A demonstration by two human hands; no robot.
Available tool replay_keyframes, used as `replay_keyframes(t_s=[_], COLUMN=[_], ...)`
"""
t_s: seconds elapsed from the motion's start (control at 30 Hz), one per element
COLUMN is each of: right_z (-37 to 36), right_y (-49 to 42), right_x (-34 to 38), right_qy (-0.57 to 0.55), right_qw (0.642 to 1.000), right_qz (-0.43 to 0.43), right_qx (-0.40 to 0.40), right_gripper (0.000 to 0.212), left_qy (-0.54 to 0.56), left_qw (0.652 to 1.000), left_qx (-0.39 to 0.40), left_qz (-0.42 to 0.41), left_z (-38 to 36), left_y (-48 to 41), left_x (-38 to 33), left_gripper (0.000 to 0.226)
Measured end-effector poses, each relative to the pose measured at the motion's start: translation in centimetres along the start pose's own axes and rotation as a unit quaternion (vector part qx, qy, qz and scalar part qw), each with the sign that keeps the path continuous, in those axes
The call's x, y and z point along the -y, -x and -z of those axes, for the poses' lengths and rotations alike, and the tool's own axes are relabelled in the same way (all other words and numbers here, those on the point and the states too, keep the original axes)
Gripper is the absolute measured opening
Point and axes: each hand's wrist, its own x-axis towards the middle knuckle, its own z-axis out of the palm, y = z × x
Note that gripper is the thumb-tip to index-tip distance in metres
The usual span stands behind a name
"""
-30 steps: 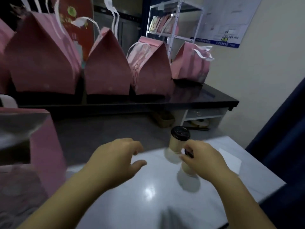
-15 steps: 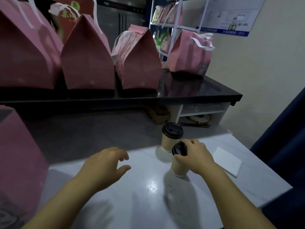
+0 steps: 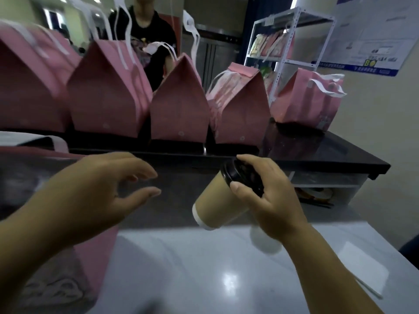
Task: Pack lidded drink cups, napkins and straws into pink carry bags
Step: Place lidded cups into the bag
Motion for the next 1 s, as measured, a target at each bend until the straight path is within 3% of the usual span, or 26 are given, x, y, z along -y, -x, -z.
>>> replay_keyframes(t_s=[0.37, 0.53, 0.77, 0.9, 1.0], right_z=[-11.0, -16.2, -20.5, -21.4, -21.6], right_y=[-7.1, -8.2, -8.4, -8.3, -8.4], right_x=[14.6, 19.7, 22.2, 21.8, 21.6], right_qy=[-0.132, -0.129, 0.02, 0.131, 0.186], right_qw=[0.985, 0.979, 0.958, 0.923, 0.887], right_qz=[0.113, 0.15, 0.199, 0.219, 0.236], right_qx=[-0.003, 0.042, 0.206, 0.288, 0.35], right_gripper=[0.052, 0.053, 0.064, 0.071, 0.071], left_qy=[-0.039, -0.051, -0.035, 0.015, 0.022], left_qw=[0.996, 0.992, 0.984, 0.978, 0.97], left_qx=[-0.002, 0.057, 0.144, 0.183, 0.222], left_qz=[0.078, 0.1, 0.1, 0.103, 0.099], left_z=[9.3, 11.3, 11.1, 11.0, 11.0], left_y=[6.9, 9.9, 12.2, 12.5, 13.0], left_x=[14.5, 20.6, 26.5, 27.5, 27.3], left_gripper=[0.022, 0.023, 0.034, 0.035, 0.052])
